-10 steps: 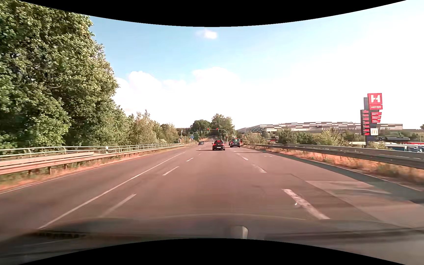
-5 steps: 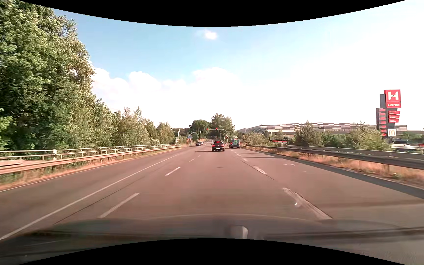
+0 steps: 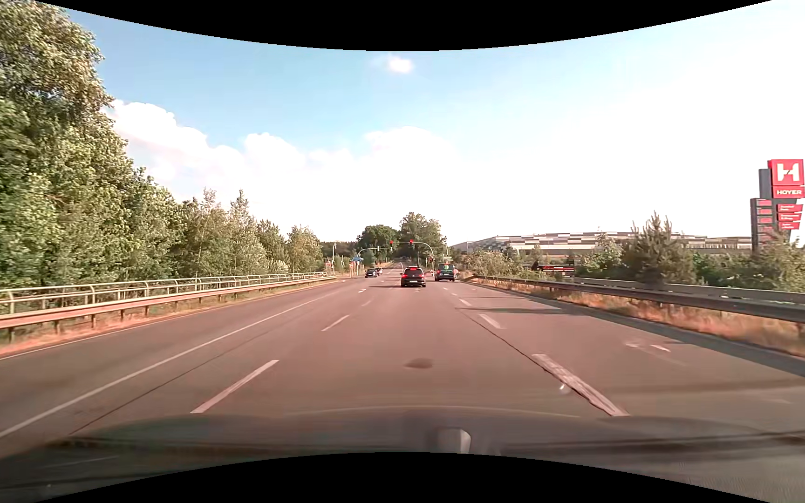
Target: Follow the waypoints while adhering to traffic rules and regulations
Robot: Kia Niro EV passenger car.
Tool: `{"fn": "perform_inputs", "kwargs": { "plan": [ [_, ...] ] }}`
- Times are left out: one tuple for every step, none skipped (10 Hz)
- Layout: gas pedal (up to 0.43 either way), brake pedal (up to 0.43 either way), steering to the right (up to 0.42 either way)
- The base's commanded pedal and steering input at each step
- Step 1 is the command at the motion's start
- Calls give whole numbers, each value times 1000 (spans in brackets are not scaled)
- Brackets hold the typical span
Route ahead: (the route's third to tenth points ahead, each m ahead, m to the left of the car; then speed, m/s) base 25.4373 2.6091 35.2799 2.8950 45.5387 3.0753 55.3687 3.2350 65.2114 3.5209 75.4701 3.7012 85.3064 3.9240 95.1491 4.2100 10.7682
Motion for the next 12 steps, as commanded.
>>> {"fn": "perform_inputs", "kwargs": {
  "plan": [
    [0,0,0],
    [0,0,0],
    [0,0,0],
    [0,0,0],
    [0,0,0],
    [0,0,0],
    [0,0,0],
    [0,0,0],
    [0,0,3],
    [0,0,6],
    [0,0,6],
    [0,0,6]
  ]
}}
